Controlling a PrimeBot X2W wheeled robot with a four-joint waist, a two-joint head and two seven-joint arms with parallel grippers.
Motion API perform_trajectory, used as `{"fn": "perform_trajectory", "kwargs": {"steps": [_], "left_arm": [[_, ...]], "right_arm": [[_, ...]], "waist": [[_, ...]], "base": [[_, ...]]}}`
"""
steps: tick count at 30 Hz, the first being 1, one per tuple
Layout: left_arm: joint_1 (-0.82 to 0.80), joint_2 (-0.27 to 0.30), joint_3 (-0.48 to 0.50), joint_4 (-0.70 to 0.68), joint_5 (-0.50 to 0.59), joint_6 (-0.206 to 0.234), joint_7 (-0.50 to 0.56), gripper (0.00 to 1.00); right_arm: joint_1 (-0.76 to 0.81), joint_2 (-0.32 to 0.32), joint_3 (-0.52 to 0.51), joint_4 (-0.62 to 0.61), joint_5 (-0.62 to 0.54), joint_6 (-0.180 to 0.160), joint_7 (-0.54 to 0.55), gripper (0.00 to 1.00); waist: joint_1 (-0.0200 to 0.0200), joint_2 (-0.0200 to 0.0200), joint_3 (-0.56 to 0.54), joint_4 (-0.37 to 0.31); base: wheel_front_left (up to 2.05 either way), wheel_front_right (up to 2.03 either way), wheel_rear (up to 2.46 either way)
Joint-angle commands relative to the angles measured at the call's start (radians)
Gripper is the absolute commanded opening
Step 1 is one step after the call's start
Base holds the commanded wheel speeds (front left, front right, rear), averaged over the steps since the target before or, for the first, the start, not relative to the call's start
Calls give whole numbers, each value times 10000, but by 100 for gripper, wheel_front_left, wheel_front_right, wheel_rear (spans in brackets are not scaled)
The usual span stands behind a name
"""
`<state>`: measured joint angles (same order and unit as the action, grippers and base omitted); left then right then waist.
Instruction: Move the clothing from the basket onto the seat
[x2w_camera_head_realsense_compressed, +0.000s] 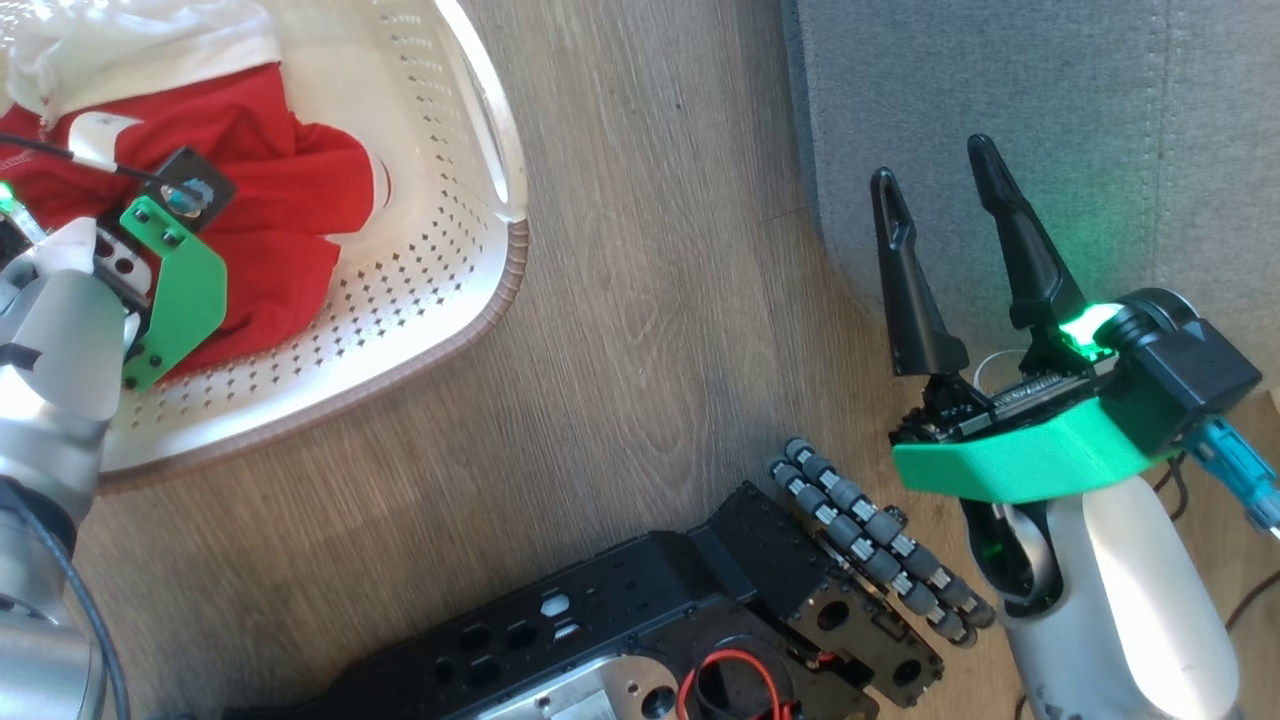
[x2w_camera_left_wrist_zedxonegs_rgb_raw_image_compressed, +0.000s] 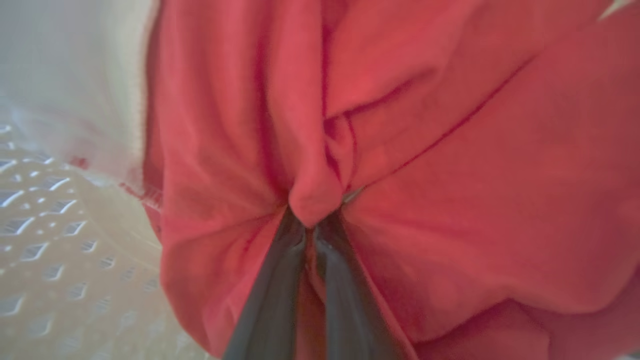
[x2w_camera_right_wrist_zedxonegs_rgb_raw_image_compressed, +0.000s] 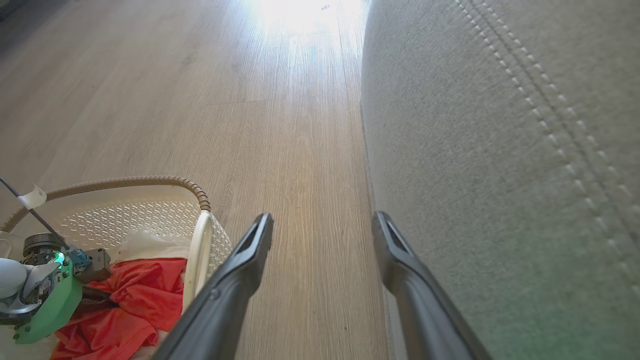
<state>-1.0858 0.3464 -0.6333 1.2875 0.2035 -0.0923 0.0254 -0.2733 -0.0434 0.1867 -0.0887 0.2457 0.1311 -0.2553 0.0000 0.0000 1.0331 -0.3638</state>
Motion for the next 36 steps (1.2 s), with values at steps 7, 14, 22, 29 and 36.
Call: {"fn": "perform_trajectory", "kwargs": {"steps": [7, 14, 22, 29, 36], "left_arm": [[65, 200, 463, 26, -535, 207, -878, 0], [458, -824, 687, 22, -1119, 412, -2133, 0], [1462, -1756, 1225, -286, -2024, 717, -2837, 0], [3355, -1828, 2192, -3385, -3054, 973, -2869, 0], [4862, -1926, 2743, -5763, -3205, 1098, -2870, 0]], "right_arm": [[-138, -68, 175, -120, -169, -4, -65, 100], [-350, -68, -339, 138, -872, -4, -65, 100], [-97, -68, -719, 524, -1418, -4, -65, 100], [286, -68, -899, 1028, -1556, -4, -65, 100], [722, -68, -936, 1388, -1631, -4, -65, 100]], "waist": [[0, 0, -297, 66], [0, 0, -1656, 954], [0, 0, -3645, 1824], [0, 0, -5523, 2425], [0, 0, -6953, 2853]], "base": [[0, 0, 0], [0, 0, 0], [0, 0, 0], [0, 0, 0], [0, 0, 0]]}}
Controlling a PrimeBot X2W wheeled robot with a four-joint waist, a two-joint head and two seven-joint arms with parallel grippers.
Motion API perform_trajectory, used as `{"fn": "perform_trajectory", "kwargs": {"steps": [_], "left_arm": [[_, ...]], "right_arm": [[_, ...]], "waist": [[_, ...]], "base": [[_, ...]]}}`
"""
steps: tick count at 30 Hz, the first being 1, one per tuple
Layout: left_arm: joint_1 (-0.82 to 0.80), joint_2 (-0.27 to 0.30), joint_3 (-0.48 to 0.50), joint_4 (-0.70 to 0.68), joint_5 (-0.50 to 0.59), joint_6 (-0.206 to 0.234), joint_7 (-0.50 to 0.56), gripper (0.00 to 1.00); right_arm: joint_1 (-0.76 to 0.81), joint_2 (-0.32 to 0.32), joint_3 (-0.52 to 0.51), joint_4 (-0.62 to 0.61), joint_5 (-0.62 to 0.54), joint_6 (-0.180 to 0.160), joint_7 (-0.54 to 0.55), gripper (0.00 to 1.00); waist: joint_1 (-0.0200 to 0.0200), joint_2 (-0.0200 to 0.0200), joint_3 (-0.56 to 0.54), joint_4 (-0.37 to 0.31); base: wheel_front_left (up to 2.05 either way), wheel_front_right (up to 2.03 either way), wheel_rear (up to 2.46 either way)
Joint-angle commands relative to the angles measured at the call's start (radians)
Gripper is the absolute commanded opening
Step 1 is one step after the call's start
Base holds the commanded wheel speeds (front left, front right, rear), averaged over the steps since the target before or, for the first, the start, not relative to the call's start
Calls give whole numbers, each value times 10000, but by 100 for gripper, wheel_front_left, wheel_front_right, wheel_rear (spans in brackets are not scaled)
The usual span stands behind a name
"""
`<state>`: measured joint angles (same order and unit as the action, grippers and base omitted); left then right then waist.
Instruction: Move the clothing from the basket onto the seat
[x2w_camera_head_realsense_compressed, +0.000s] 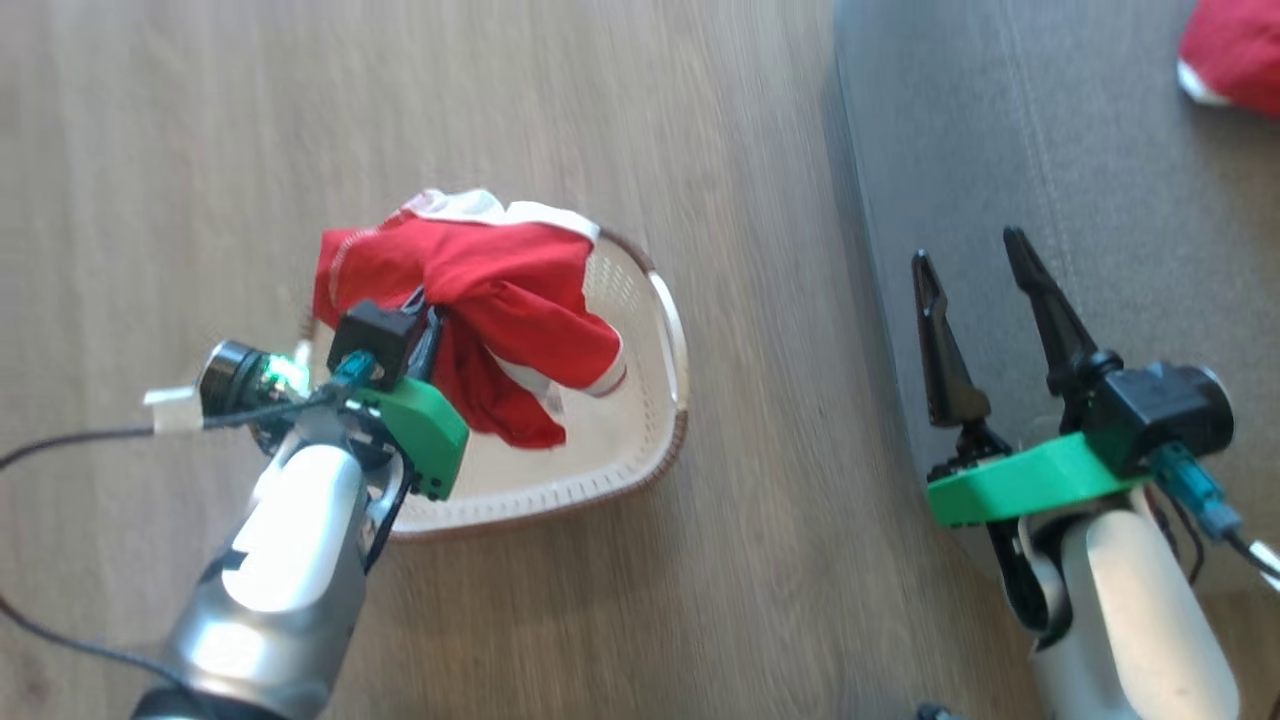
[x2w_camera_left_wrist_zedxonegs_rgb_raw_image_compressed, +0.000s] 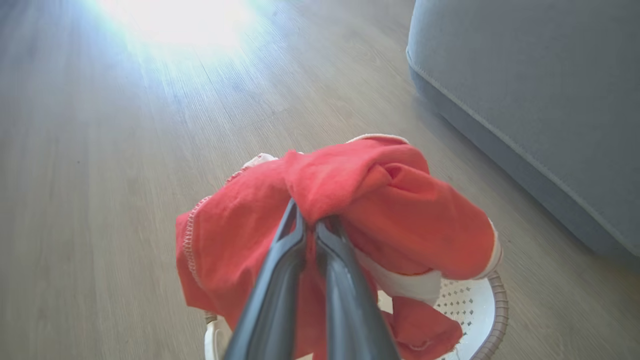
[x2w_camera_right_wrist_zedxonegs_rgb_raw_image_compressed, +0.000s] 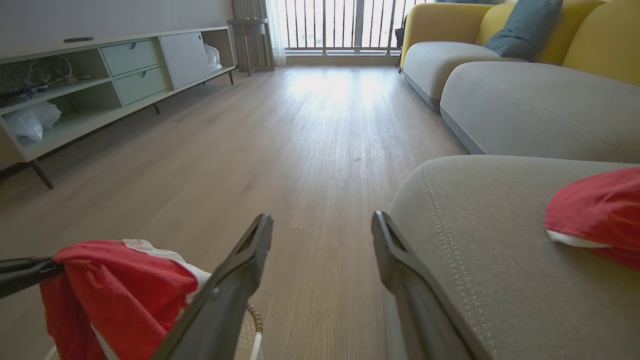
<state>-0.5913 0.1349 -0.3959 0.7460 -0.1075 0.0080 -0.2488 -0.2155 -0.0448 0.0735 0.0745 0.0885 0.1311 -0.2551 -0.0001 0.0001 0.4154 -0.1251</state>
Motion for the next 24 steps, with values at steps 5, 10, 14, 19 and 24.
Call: {"fn": "perform_trajectory", "kwargs": {"steps": [5, 10, 14, 19, 24], "left_arm": [[827, -6, 821, -1866, -96, 88, -129, 0], [1601, -293, 1190, -3150, -52, 29, -129, 0], [2066, -502, 1451, -4048, -27, -19, -129, 0], [2454, -720, 1810, -5097, -210, -108, -129, 0], [2662, -812, 1985, -6054, -246, -90, -129, 0]], "right_arm": [[469, -54, 176, -81, -95, -4, -67, 100], [851, -54, 93, 93, -101, -4, -67, 100], [1117, -54, 100, 159, -169, -4, -67, 100], [1435, -54, -18, 229, -170, -4, -67, 100], [1755, -54, 109, 277, -114, -4, -67, 100]], "waist": [[1, -1, -1642, 724], [1, -1, -2488, 1040], [1, -1, -3021, 1260], [1, -1, -3596, 1495], [1, -1, -3989, 1610]], "base": [[0, 0, 0], [0, 0, 0], [0, 0, 0], [0, 0, 0], [0, 0, 0]]}}
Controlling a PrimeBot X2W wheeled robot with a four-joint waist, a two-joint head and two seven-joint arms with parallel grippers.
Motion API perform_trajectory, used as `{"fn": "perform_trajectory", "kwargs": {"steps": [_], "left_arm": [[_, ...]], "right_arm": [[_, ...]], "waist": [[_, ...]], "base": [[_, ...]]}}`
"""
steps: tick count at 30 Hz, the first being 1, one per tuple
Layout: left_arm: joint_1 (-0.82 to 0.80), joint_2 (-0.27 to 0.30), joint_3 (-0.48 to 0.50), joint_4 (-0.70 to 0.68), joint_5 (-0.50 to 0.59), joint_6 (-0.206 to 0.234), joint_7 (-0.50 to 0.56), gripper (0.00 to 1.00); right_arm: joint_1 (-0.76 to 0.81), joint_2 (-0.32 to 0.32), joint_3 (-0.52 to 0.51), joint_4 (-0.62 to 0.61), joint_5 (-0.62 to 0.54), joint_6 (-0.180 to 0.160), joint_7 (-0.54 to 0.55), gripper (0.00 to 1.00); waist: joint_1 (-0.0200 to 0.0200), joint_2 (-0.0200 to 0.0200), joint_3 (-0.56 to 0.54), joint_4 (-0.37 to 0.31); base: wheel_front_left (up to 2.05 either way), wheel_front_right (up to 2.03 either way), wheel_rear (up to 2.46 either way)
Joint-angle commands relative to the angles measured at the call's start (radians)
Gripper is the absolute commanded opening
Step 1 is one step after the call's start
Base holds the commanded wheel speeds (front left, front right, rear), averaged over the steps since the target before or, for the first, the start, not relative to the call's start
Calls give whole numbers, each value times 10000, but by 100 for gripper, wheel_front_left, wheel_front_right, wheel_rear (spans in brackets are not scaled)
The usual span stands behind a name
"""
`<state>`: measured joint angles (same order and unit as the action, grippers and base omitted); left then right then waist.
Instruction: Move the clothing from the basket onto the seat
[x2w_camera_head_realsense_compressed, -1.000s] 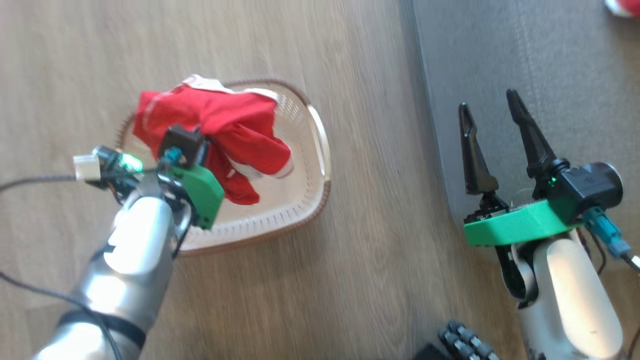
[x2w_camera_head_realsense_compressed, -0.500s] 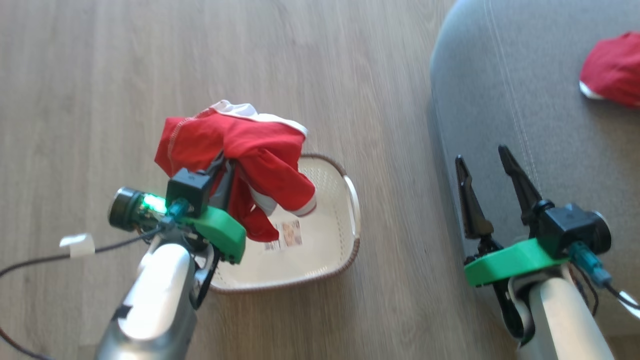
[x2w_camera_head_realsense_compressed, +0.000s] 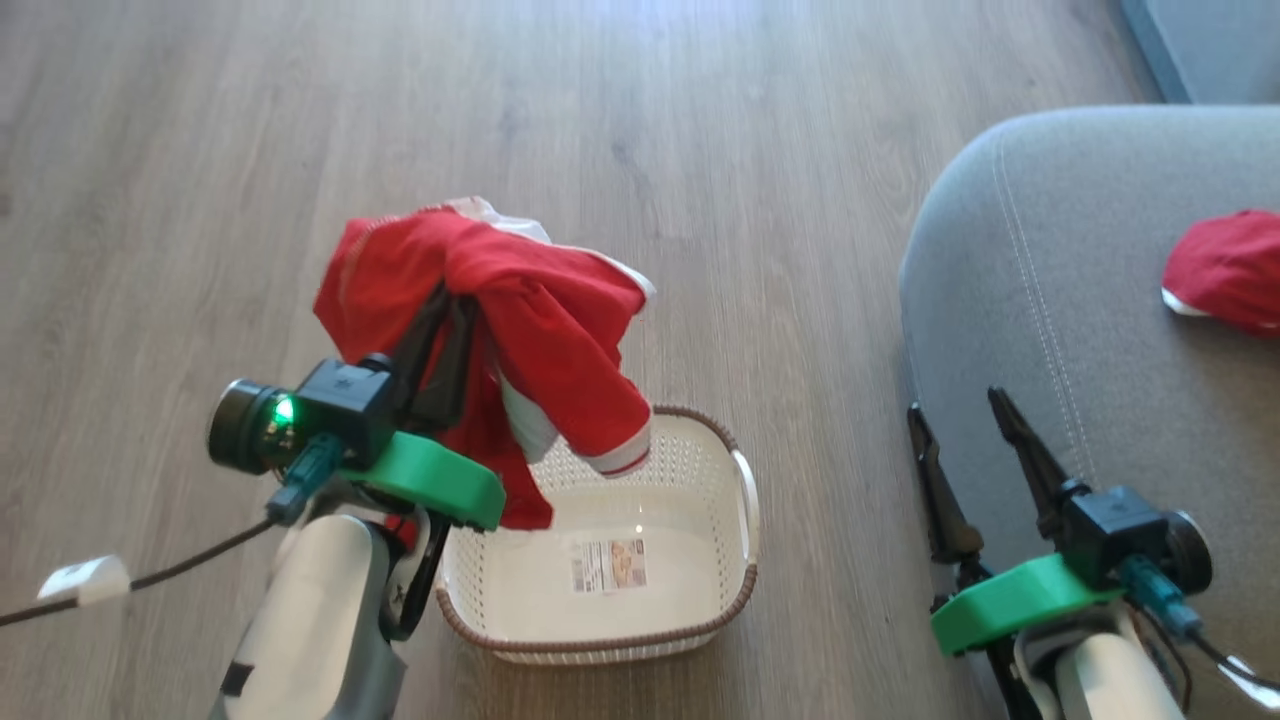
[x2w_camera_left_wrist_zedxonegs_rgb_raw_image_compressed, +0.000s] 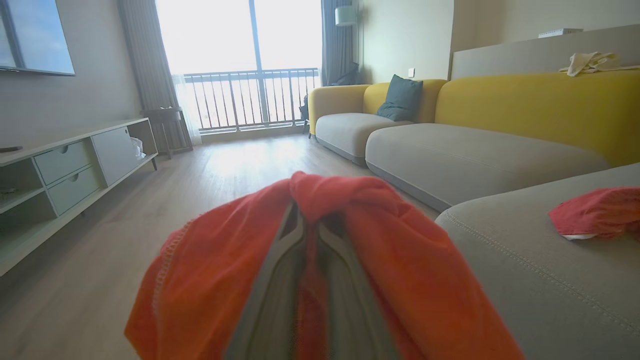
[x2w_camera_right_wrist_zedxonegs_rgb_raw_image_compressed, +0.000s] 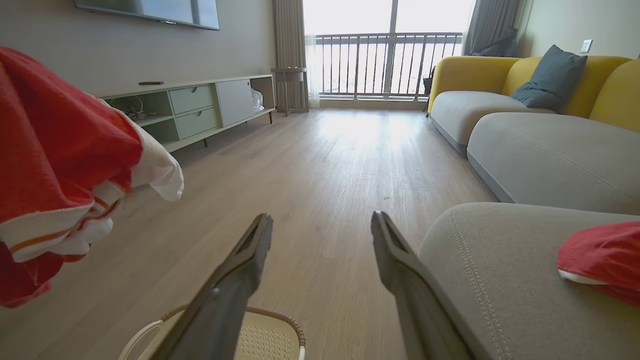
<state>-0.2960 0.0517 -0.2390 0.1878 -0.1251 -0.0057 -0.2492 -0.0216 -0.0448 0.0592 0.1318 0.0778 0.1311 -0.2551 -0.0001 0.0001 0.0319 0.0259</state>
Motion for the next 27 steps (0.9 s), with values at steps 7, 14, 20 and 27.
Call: {"fn": "perform_trajectory", "kwargs": {"steps": [7, 14, 20, 27], "left_arm": [[-226, -7, 613, -1201, -244, 92, -126, 0], [-169, -12, 229, -2001, -608, 245, -126, 0], [45, -13, -203, -2488, -689, -39, -126, 0], [448, -13, -997, -2575, -514, -503, -126, 0]], "right_arm": [[-166, -54, 494, -512, 224, -4, -67, 100], [-65, -54, 663, -605, 208, -4, -67, 100], [-53, -54, 573, -671, 143, -4, -67, 100], [36, -54, 500, -688, 78, -4, -67, 100]], "waist": [[1, -1, -254, 106], [1, -1, -216, 156], [1, -1, -219, 182], [1, -1, -299, 181]], "base": [[0, 0, 0], [0, 0, 0], [0, 0, 0], [0, 0, 0]]}}
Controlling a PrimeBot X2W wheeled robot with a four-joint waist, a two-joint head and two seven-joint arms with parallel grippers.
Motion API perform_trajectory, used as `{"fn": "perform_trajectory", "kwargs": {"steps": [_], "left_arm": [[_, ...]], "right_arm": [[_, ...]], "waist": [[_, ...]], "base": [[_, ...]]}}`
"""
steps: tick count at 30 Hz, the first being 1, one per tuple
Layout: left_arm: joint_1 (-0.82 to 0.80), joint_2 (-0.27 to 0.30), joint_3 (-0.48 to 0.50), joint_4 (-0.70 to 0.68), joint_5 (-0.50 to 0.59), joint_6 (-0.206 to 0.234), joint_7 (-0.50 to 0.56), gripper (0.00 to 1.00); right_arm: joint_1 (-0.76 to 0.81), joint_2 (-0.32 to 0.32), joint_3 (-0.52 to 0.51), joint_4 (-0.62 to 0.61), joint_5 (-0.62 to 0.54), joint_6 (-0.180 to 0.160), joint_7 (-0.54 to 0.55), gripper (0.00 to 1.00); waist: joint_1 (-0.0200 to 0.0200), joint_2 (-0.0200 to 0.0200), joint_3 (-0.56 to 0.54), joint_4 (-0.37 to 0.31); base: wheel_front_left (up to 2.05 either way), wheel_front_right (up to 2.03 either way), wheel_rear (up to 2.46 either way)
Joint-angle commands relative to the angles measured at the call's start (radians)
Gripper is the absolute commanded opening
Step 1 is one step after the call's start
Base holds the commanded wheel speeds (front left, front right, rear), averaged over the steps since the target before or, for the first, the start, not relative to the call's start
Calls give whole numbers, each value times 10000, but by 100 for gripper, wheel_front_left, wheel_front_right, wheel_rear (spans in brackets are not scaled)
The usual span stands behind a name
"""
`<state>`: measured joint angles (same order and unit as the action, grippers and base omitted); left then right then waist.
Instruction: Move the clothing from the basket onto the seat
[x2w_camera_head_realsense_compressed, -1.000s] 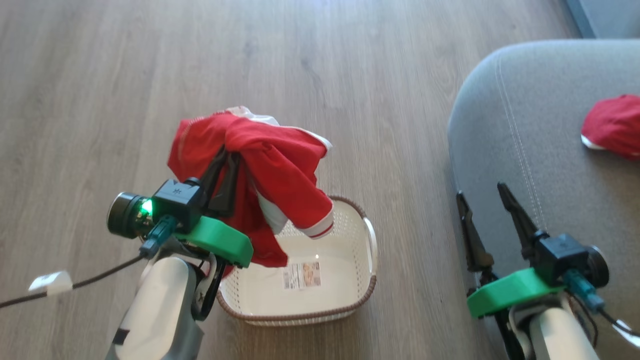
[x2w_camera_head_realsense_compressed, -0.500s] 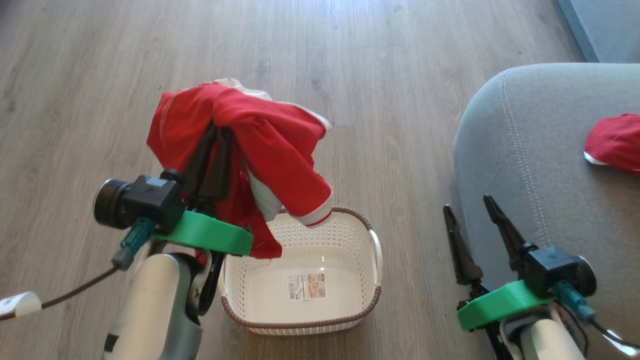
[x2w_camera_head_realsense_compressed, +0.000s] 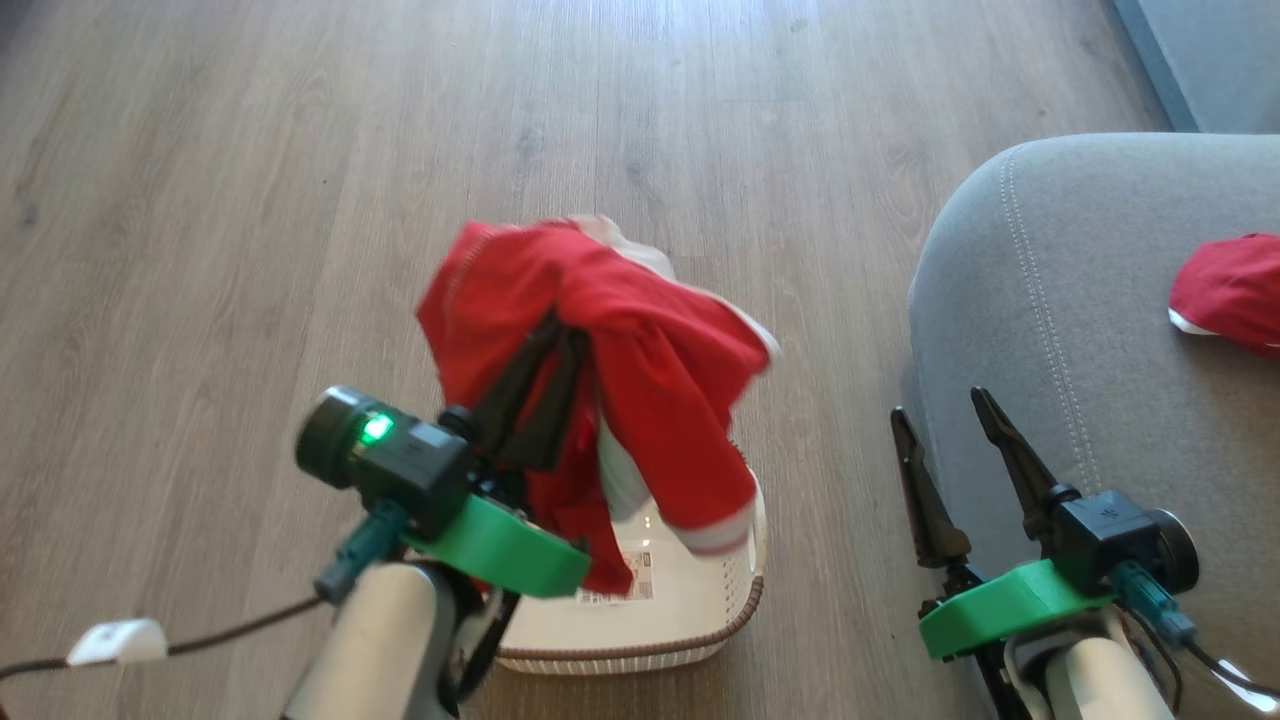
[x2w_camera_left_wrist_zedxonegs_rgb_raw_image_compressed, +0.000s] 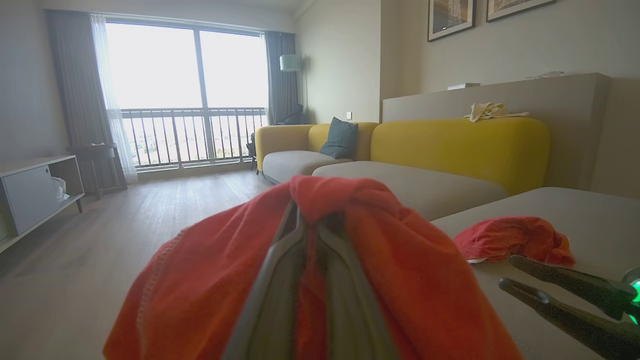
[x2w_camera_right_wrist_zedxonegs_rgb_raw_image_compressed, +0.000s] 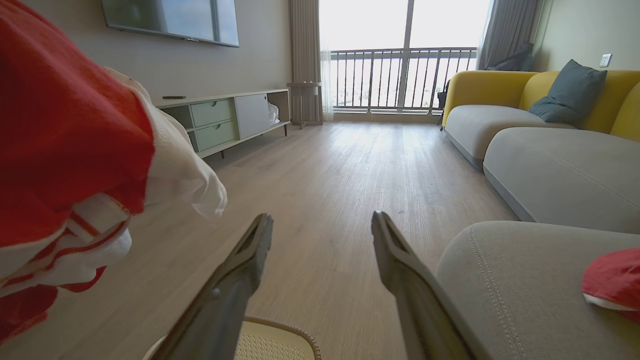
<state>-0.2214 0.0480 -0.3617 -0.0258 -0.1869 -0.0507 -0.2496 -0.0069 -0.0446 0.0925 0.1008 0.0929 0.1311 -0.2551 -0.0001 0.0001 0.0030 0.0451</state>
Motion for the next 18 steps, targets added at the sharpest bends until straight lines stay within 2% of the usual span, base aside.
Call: {"fn": "perform_trajectory", "kwargs": {"steps": [1, 11, 18], "left_arm": [[-205, 23, 109, -467, 129, -69, -122, 0], [382, 23, -919, -787, -117, -210, -122, 0], [359, 22, -1035, -900, -157, -175, -122, 0]], "right_arm": [[-106, -56, 151, -378, -82, -4, -67, 100], [-75, -56, -136, -421, -57, -4, -67, 100], [-60, -56, -310, -457, -111, -4, -67, 100]], "waist": [[1, -1, -11, -22], [1, -1, -7, -65], [1, -1, 16, -117]], "base": [[0, 0, 0], [0, 0, 0], [0, 0, 0]]}}
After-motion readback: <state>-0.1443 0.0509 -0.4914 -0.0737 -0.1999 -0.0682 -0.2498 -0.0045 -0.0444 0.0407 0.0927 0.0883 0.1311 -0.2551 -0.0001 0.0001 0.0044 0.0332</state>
